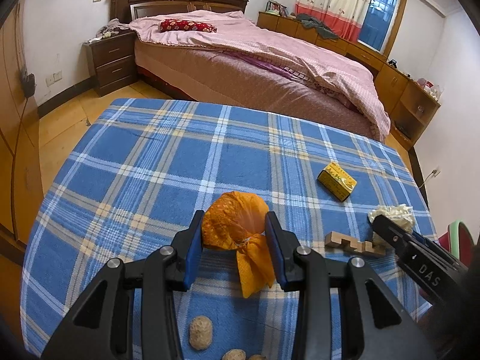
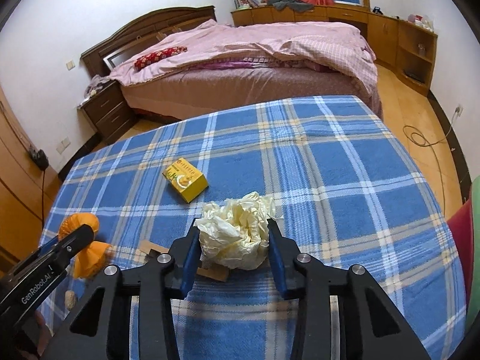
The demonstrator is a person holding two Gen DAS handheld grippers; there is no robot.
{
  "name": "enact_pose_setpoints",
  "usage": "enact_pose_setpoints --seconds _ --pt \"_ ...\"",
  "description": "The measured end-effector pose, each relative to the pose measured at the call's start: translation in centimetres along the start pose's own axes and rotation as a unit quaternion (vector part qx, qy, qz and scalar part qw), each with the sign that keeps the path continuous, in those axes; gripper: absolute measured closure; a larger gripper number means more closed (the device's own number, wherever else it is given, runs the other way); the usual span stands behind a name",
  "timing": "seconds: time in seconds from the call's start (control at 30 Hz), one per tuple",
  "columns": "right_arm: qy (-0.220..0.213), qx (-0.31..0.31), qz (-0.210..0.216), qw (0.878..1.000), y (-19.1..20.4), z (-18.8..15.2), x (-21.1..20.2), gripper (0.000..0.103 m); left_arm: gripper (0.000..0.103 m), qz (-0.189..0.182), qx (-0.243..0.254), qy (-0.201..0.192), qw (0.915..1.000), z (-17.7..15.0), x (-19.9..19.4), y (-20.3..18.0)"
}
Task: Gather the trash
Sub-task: 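Grasp the orange mesh bag with the left tool while the right tool grasps the white crumpled paper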
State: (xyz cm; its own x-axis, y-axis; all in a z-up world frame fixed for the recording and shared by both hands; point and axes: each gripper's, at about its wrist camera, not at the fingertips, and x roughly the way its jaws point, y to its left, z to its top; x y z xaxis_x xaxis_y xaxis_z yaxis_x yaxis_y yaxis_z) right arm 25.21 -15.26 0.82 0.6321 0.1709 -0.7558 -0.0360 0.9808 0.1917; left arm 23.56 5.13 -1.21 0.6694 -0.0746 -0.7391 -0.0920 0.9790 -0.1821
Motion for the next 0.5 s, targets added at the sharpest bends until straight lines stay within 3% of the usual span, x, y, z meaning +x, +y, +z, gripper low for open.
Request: enact_pose_setpoints --seconds 0.5 --pt "-0.048 0.027 -0.006 0.998 -3.1 -1.3 -7.5 0.062 0.063 -0.012 0.010 -0.017 0.9997 -0.1 -1.6 -1.0"
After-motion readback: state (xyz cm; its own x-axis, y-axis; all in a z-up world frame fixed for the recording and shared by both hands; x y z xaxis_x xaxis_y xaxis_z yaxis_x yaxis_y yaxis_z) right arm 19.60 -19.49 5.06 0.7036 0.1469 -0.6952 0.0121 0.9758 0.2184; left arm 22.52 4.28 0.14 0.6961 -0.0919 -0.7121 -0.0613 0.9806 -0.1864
